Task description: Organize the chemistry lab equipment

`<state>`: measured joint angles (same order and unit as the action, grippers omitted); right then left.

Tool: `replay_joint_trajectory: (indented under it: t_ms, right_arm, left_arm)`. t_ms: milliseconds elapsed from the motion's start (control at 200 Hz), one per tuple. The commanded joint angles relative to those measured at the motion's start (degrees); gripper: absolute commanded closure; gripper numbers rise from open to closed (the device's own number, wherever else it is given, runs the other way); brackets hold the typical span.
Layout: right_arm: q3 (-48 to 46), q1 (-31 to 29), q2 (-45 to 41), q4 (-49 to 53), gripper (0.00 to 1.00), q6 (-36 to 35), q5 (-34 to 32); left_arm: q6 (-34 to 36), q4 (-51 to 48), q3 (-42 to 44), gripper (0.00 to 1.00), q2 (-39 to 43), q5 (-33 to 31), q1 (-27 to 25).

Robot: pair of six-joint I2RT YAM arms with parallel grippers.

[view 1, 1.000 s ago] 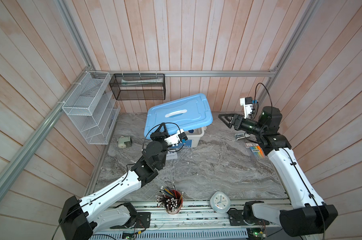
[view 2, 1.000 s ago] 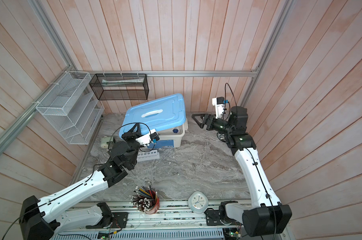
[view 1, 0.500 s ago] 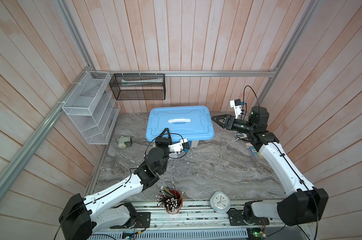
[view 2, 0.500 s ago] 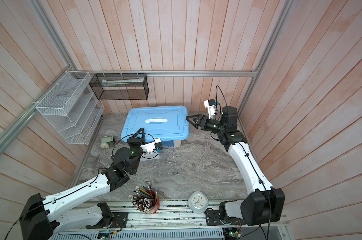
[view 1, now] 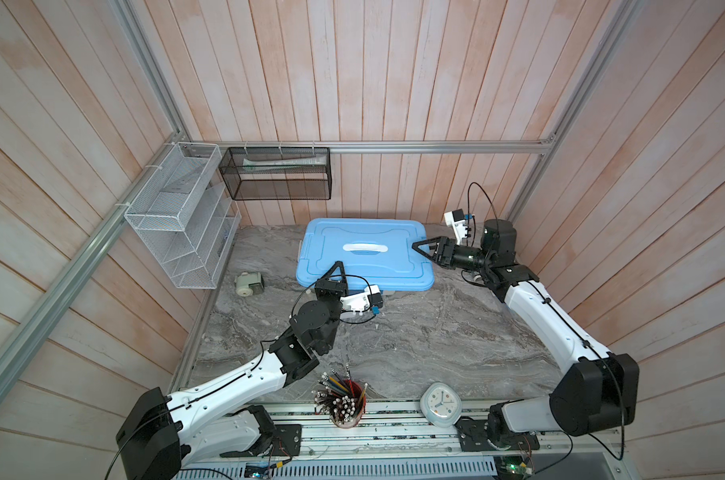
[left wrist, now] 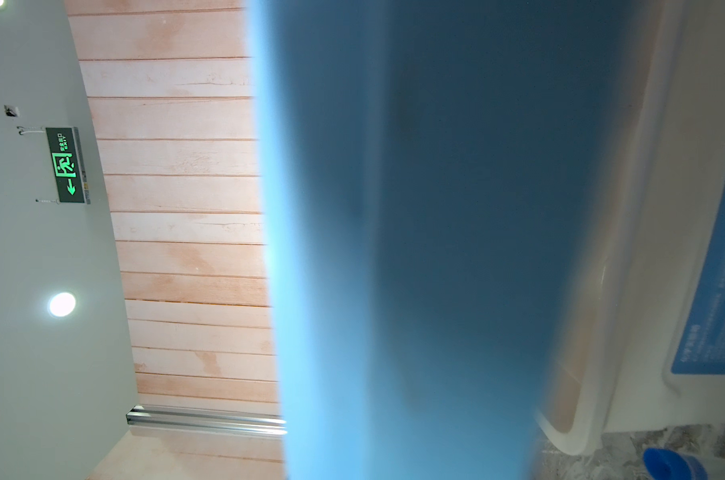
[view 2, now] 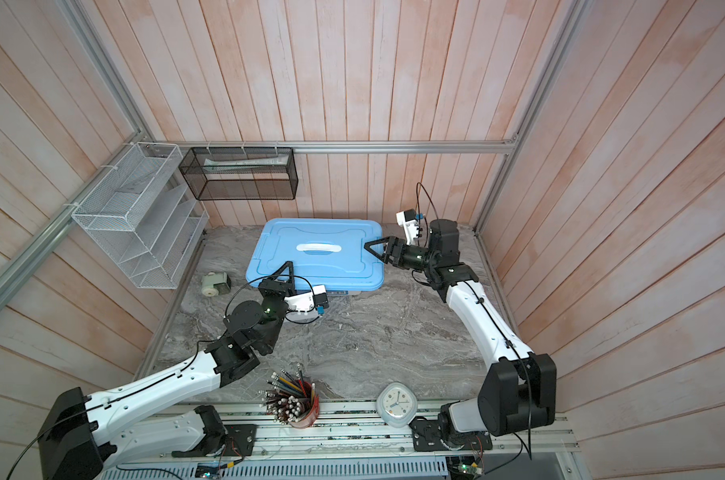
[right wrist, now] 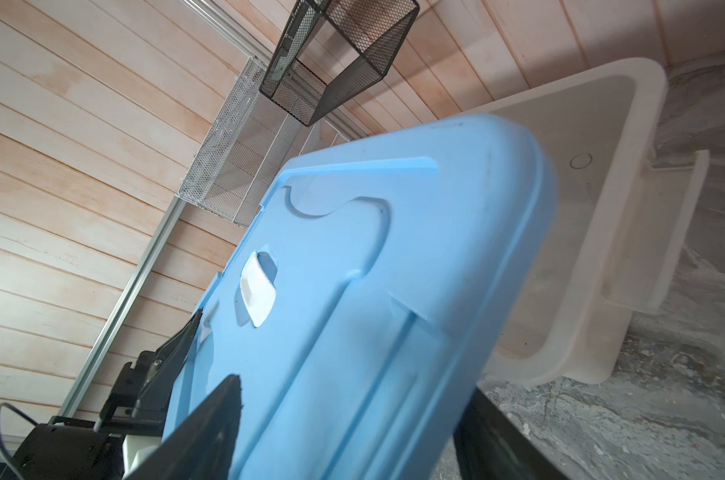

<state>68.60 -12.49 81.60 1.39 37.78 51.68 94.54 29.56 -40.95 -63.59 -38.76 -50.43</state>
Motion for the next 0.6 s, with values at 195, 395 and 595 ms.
replay_joint_trajectory:
  t_ms: [195,395,595]
  right_arm:
    - [-2.51,-1.11,0.49,-7.52,0.41,5.06,3.86]
    - [-4.56,-2.18,-0.11,-9.92,0.53,7.44,4.66]
    - [-5.84,-2.19,-0.55,-13.03,0.63,10.32,4.94]
  left_arm:
    - [-2.82,1.27,2.14,0.97,2.09,2.24,-0.10]
    - [-2.98,1.74,2.70,0.97,0.86,2.48,-0.10]
    - [-2.35,2.26,3.04,0.94,0.32,2.56,-0.18]
